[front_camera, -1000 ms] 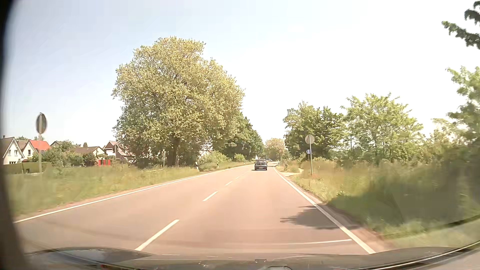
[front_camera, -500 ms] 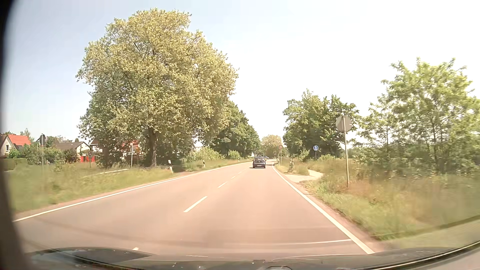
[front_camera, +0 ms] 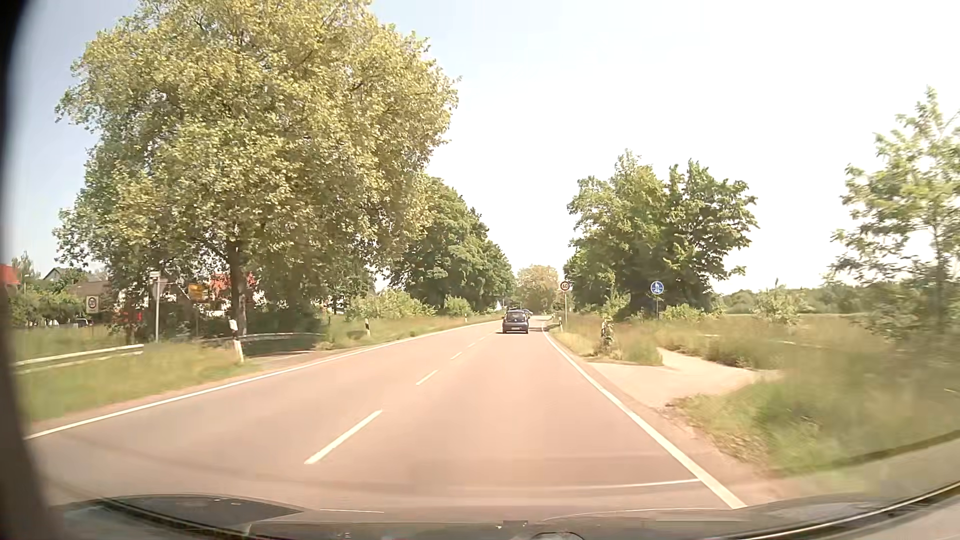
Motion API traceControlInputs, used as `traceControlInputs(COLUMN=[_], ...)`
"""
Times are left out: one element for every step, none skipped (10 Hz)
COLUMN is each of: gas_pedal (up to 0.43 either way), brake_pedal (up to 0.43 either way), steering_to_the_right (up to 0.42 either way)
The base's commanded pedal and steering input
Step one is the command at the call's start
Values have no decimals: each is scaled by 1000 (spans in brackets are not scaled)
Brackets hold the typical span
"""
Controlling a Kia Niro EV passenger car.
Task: Follow the waypoints while adhering to traffic rules and regulations
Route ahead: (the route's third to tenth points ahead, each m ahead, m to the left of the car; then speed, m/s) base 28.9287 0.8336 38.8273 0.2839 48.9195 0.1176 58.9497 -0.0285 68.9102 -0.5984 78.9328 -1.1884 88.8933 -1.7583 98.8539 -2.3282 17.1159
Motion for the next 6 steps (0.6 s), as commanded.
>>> traceControlInputs(gas_pedal=[177,177,177,177,177,177], brake_pedal=[0,0,0,0,0,0], steering_to_the_right=[4,3,3,2,1,1])
